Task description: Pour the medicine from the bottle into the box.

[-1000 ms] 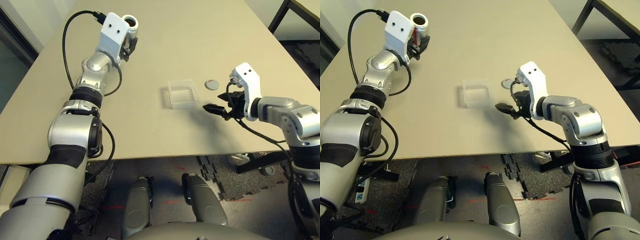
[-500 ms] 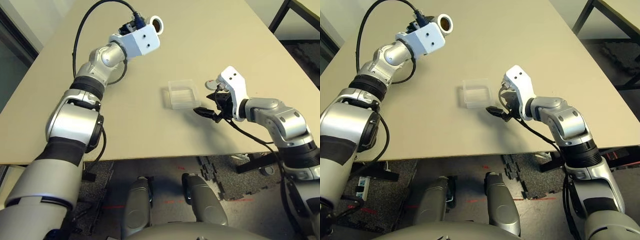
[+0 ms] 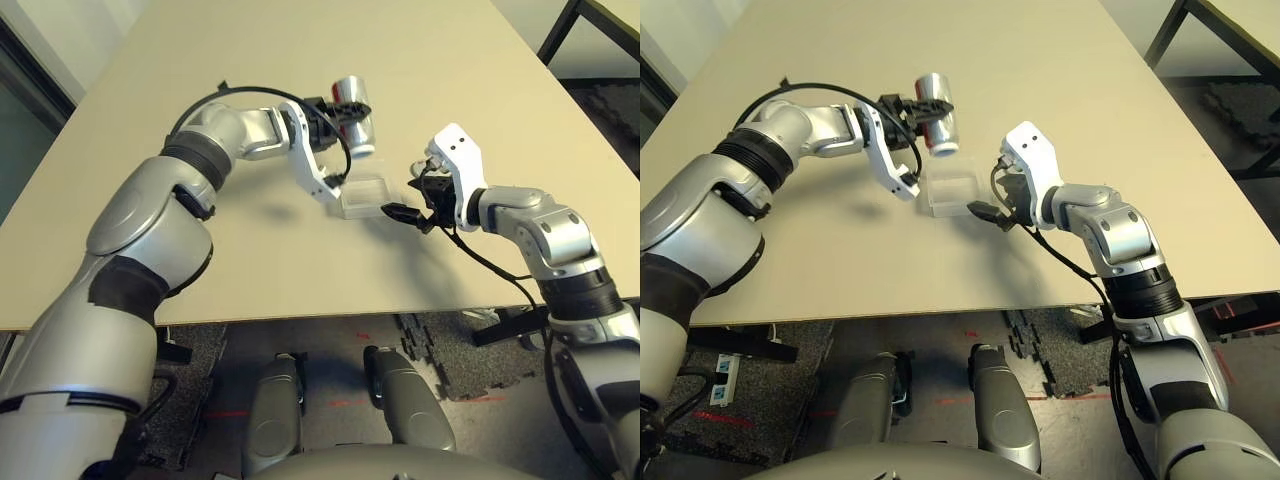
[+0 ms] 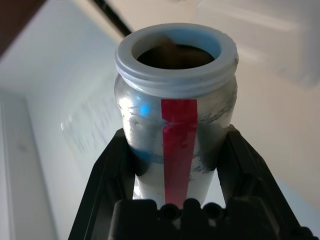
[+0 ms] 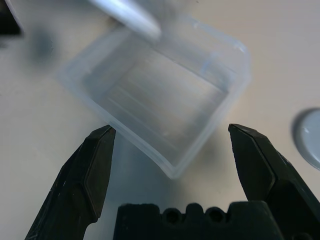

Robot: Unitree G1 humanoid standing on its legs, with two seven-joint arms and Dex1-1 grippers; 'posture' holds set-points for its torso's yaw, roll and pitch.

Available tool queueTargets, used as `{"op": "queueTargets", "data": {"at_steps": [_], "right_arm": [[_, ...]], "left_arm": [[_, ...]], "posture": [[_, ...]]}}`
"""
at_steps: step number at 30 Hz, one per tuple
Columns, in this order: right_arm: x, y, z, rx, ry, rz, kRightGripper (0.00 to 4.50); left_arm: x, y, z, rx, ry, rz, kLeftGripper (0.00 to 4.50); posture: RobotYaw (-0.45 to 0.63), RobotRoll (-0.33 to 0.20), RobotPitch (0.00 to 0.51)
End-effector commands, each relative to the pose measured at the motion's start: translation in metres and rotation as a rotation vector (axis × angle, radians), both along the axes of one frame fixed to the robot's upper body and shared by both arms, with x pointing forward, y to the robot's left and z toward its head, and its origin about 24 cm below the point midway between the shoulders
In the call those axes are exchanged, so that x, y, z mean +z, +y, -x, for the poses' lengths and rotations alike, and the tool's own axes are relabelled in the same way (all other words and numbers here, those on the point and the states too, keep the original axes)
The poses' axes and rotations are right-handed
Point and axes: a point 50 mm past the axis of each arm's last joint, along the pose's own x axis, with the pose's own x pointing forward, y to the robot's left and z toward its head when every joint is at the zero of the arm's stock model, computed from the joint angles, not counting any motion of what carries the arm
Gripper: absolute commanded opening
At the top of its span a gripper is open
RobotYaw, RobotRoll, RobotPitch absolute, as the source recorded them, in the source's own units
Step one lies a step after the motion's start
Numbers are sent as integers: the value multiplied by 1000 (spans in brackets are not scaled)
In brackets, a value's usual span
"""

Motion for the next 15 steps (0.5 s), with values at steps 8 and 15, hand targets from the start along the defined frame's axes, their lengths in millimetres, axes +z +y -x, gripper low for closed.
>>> {"op": "queueTargets", "data": {"at_steps": [8, 15], "right_arm": [[-1, 2, -2, 6, 5, -4, 4500], [-2, 0, -1, -1, 9, -7, 4500]], "left_arm": [[14, -11, -2, -13, -35, 29, 2447], [18, 4, -5, 226, 302, 490, 2447]], "posture": [[-94, 0, 161], [-96, 0, 161]]}}
